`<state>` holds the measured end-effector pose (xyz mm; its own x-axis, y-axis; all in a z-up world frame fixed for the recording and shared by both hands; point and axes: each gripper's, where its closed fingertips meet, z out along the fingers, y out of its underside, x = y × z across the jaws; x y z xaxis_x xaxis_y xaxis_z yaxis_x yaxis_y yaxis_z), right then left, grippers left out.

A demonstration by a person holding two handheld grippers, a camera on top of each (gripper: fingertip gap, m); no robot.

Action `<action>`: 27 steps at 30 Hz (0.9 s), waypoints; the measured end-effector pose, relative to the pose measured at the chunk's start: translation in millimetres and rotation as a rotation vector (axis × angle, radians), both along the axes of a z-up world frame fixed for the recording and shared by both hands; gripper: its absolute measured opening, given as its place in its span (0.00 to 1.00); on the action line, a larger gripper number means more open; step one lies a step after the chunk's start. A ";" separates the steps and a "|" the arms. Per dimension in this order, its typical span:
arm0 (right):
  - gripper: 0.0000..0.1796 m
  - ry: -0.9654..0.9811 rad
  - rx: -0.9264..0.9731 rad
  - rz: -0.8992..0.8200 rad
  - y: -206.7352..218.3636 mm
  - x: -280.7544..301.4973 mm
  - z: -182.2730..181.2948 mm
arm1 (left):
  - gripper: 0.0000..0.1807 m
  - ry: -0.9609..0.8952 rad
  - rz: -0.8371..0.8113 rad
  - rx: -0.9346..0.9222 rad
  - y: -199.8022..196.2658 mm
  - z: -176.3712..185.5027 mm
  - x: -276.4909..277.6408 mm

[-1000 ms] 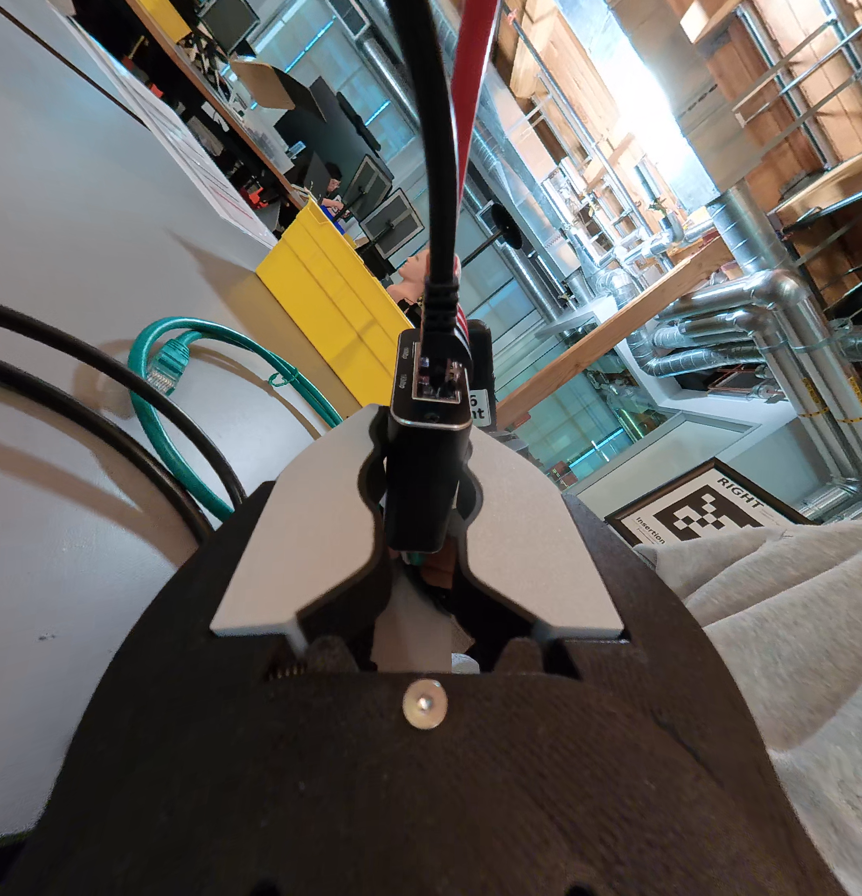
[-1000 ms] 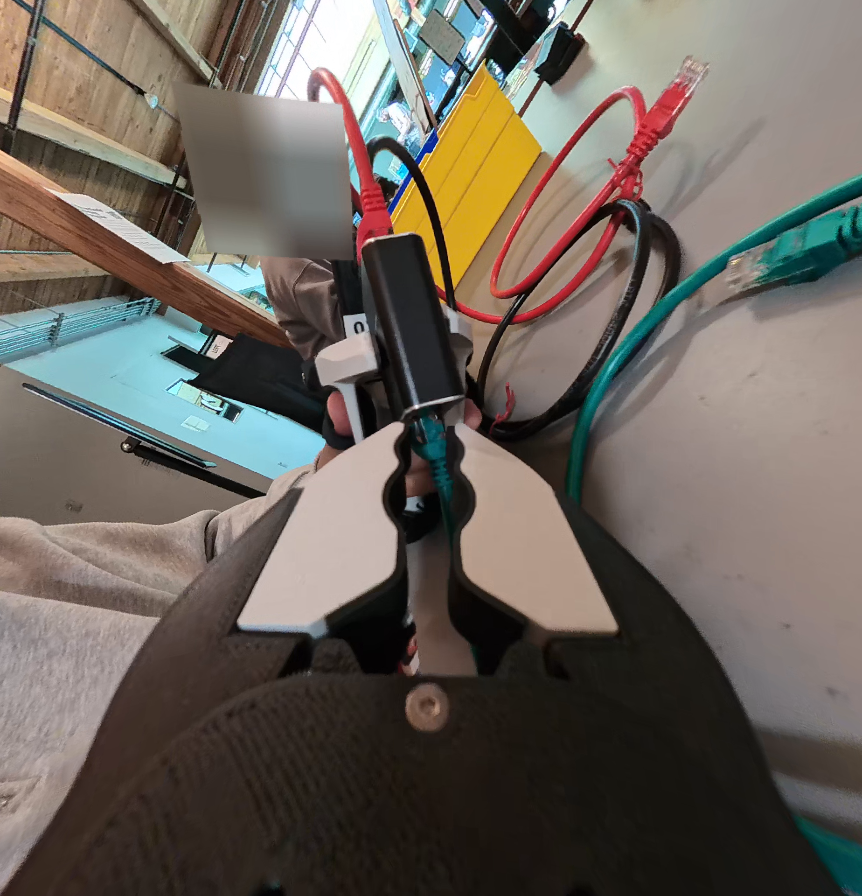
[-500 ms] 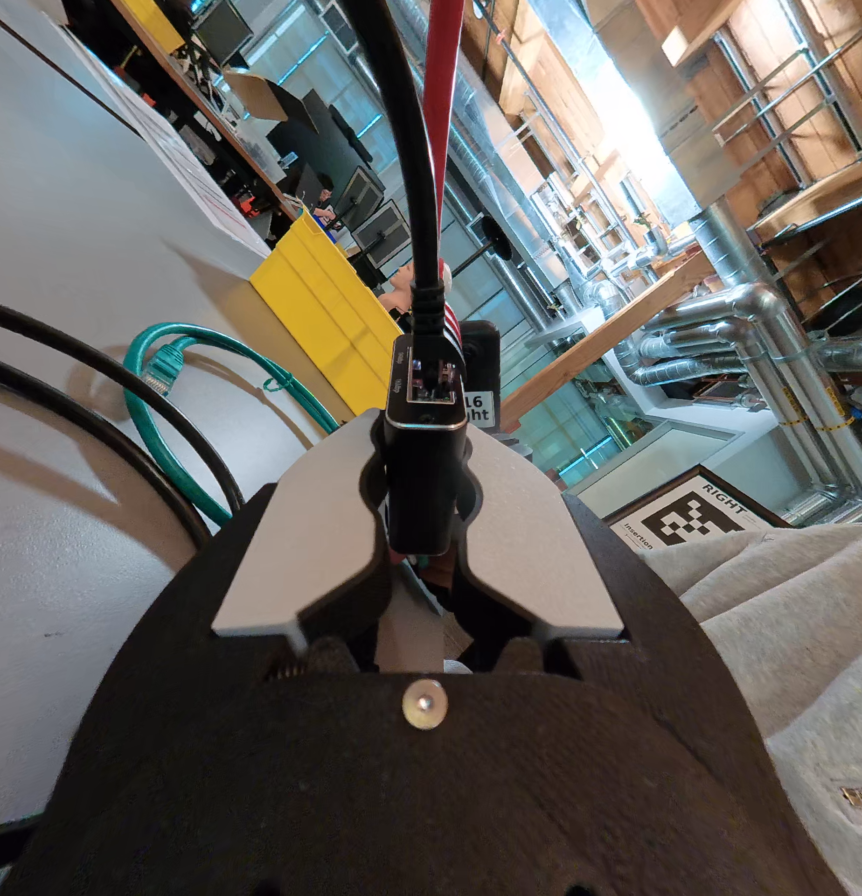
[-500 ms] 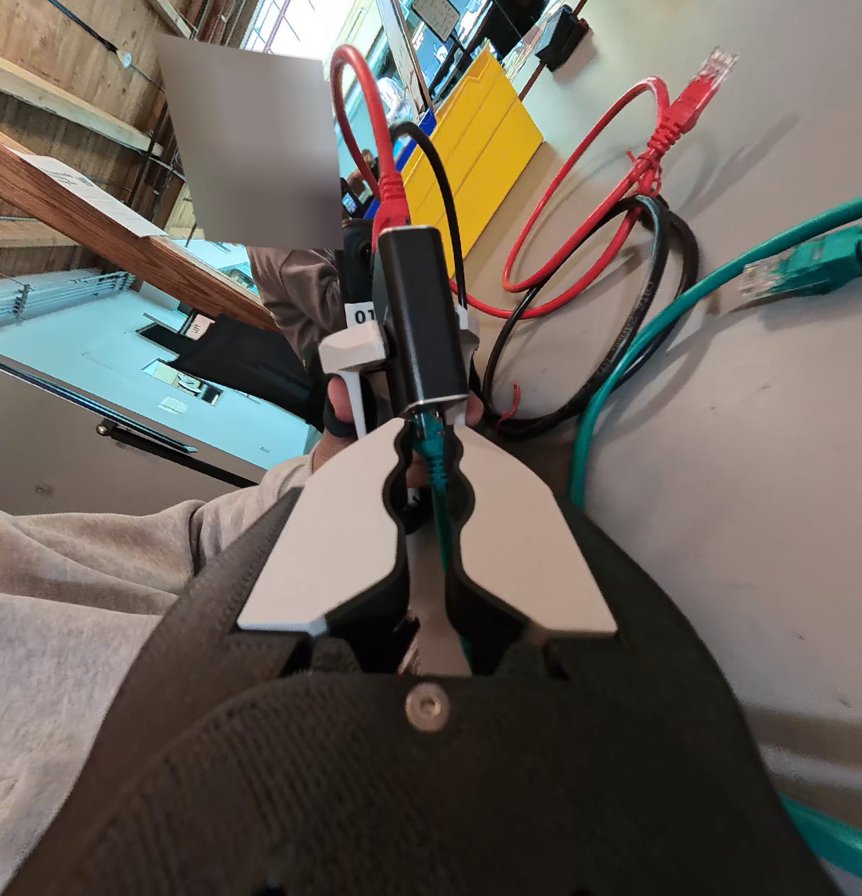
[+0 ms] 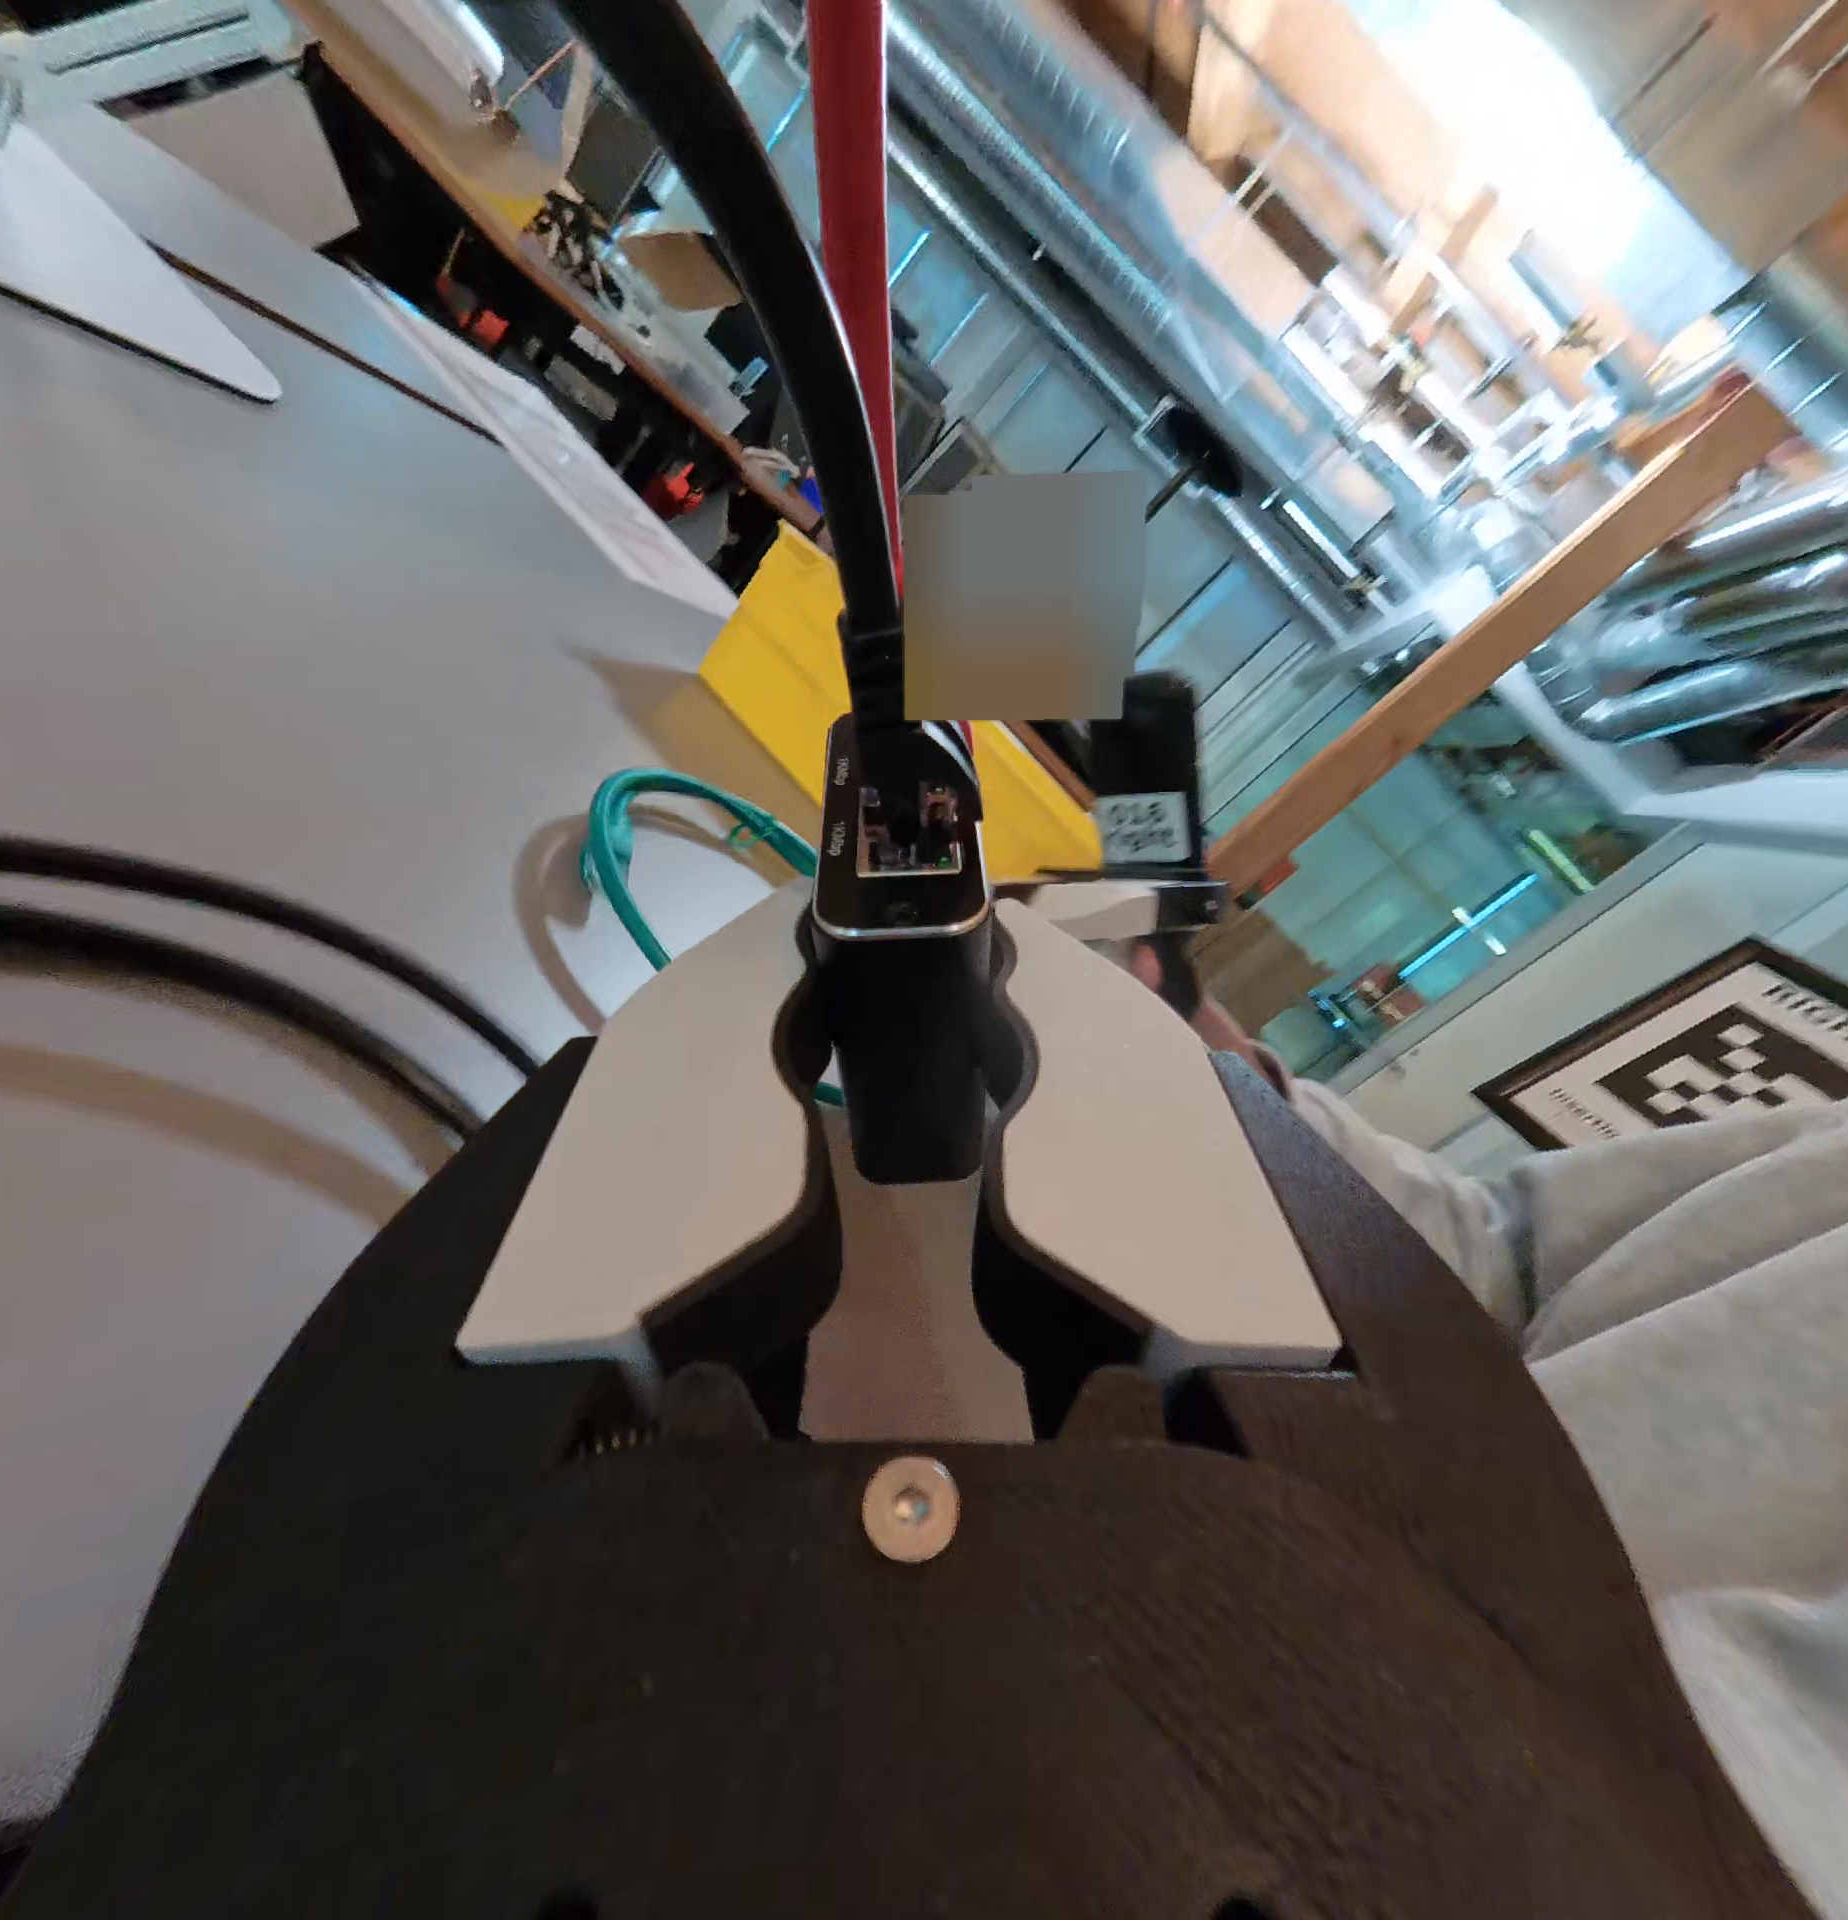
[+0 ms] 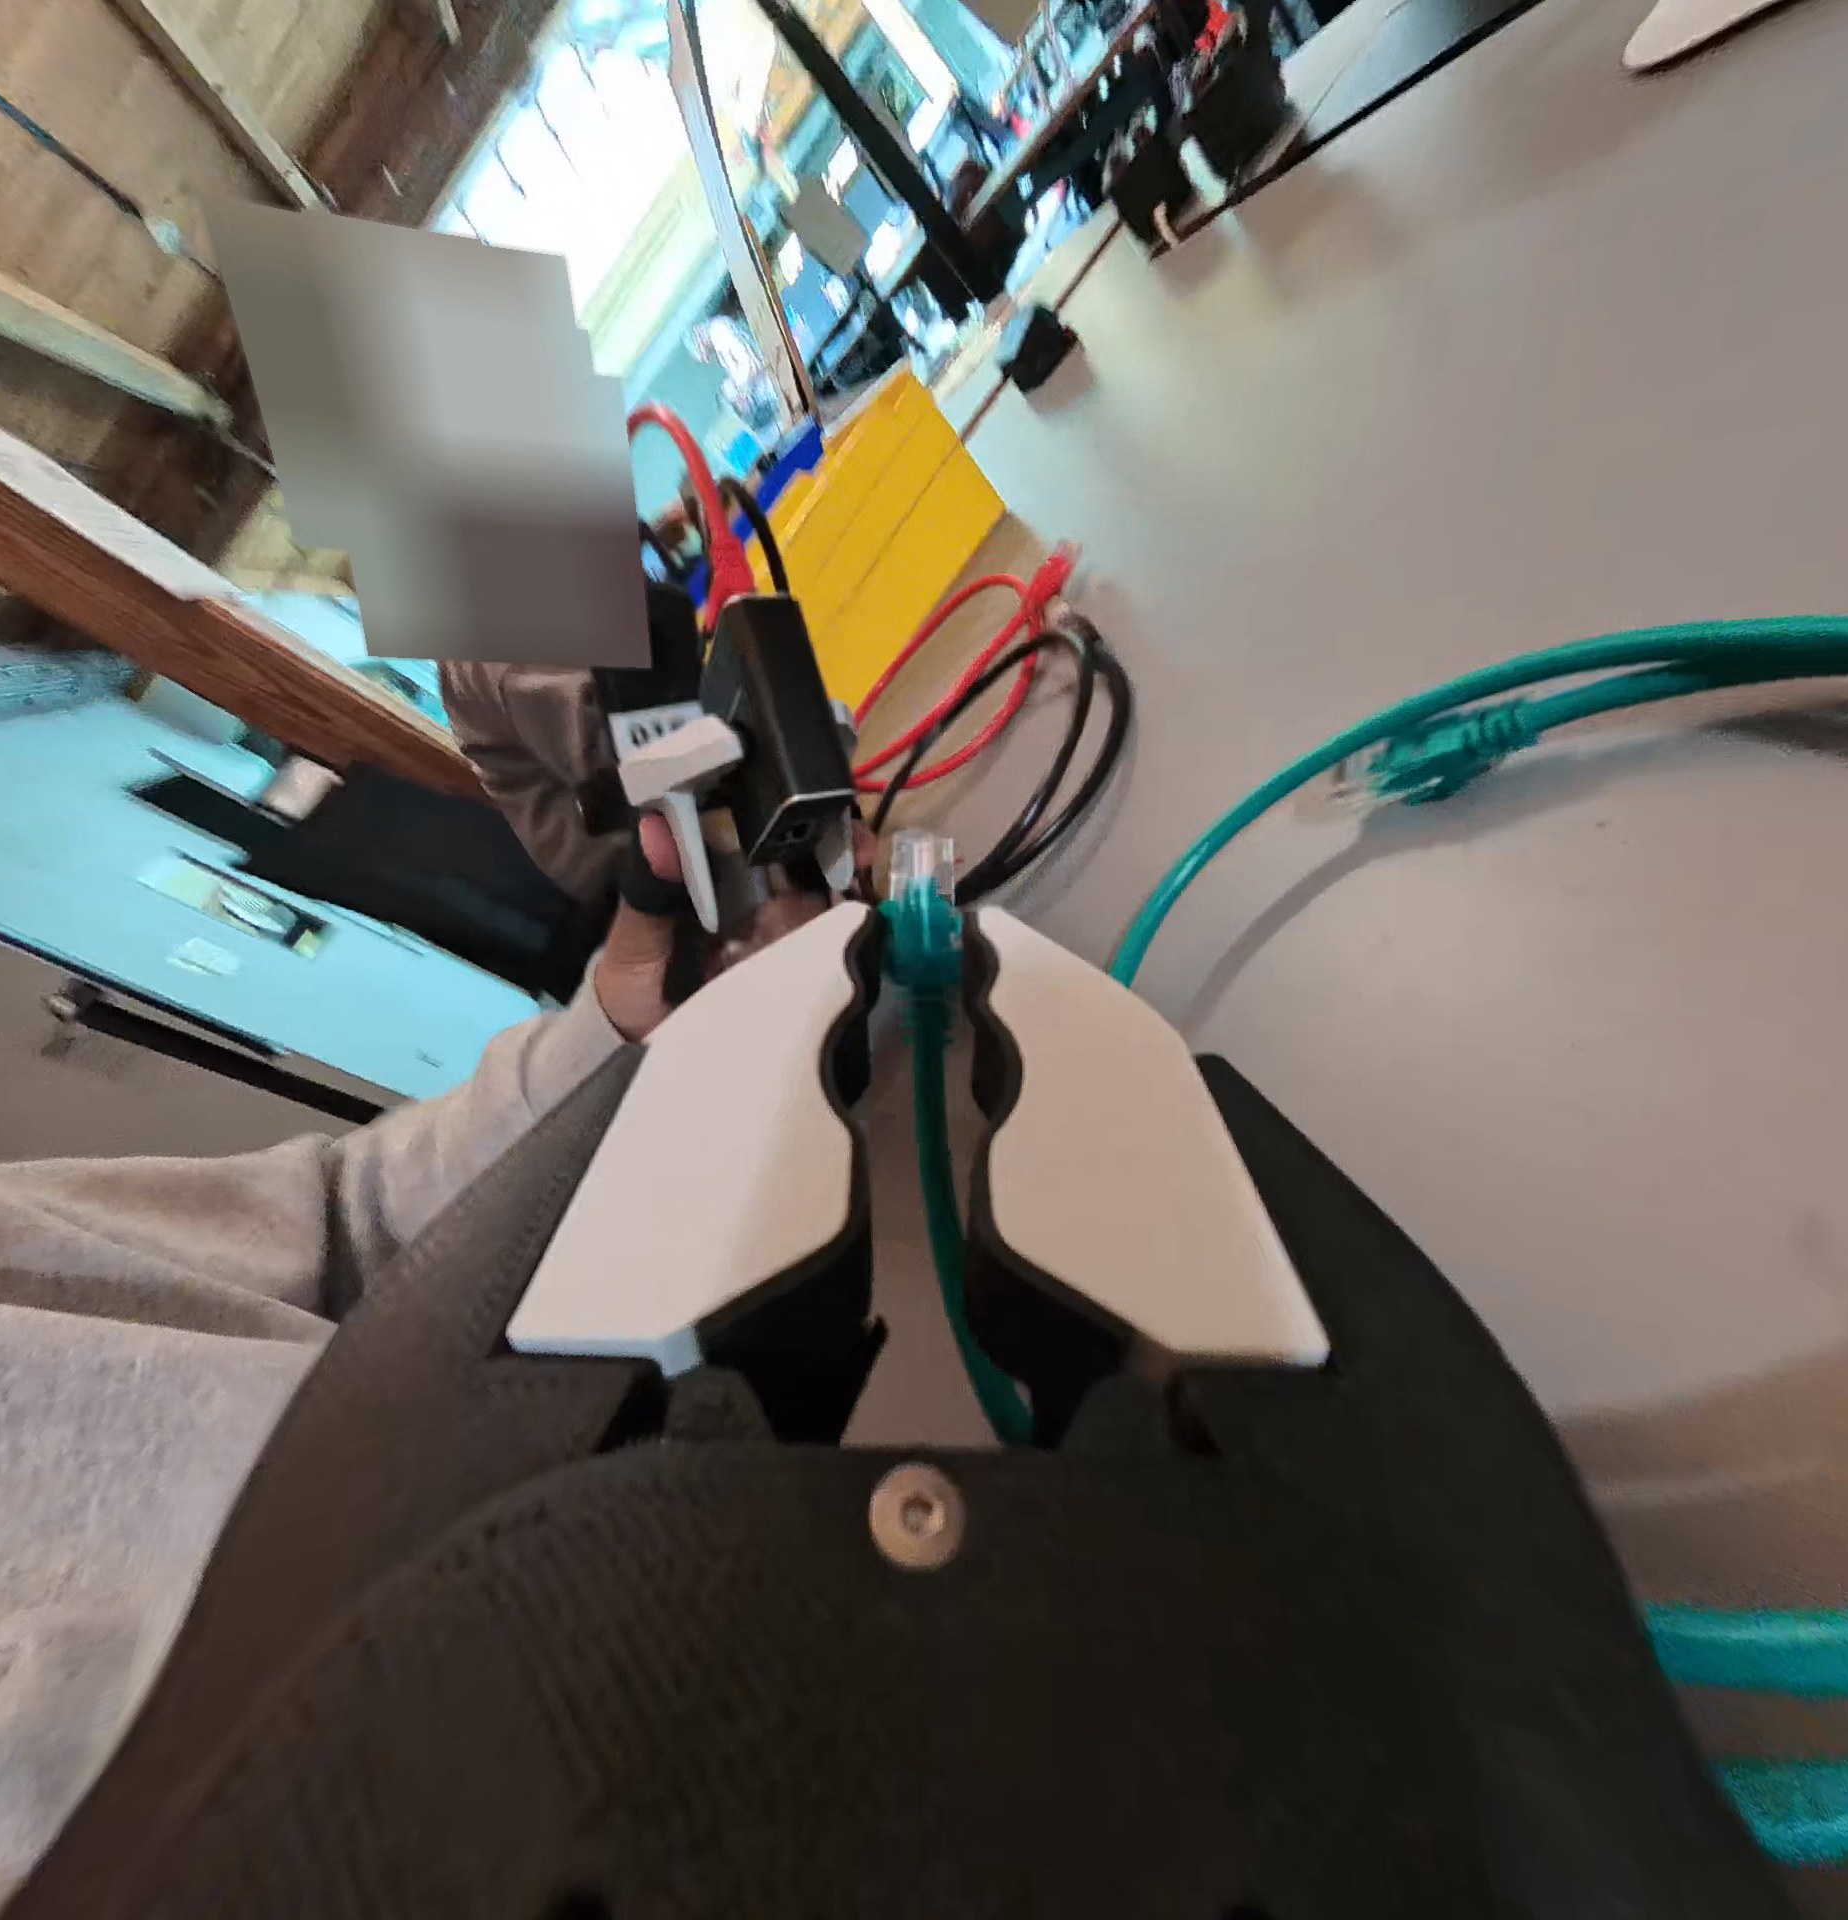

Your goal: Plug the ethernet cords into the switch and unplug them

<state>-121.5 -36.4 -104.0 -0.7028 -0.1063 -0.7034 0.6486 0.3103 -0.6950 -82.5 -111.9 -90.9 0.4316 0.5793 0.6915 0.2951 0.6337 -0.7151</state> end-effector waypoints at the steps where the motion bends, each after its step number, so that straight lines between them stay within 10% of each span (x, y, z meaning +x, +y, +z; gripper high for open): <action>1: 0.13 0.069 0.025 0.009 -1.8 2.4 -3.0 | 0.14 -0.009 -0.002 -0.010 0.5 -4.9 0.0; 13: 0.21 0.763 0.129 0.162 24.0 -1.6 -20.8 | 0.14 -0.023 -0.046 0.150 -5.7 -6.9 -0.3; 23: 0.17 0.928 0.358 0.415 42.6 17.9 -76.4 | 0.14 -0.033 -0.070 0.178 -4.5 -8.2 -0.3; 27: 0.30 0.887 0.389 0.457 45.9 24.3 -82.4 | 0.14 -0.032 -0.072 0.185 -4.8 -8.2 -0.1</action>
<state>-97.2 9.5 -186.5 -0.9300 -0.3676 -0.0031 -0.2734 0.6974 -0.6625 -82.7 -116.7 -99.1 0.4430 0.4101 0.7972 0.3651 0.7297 -0.5782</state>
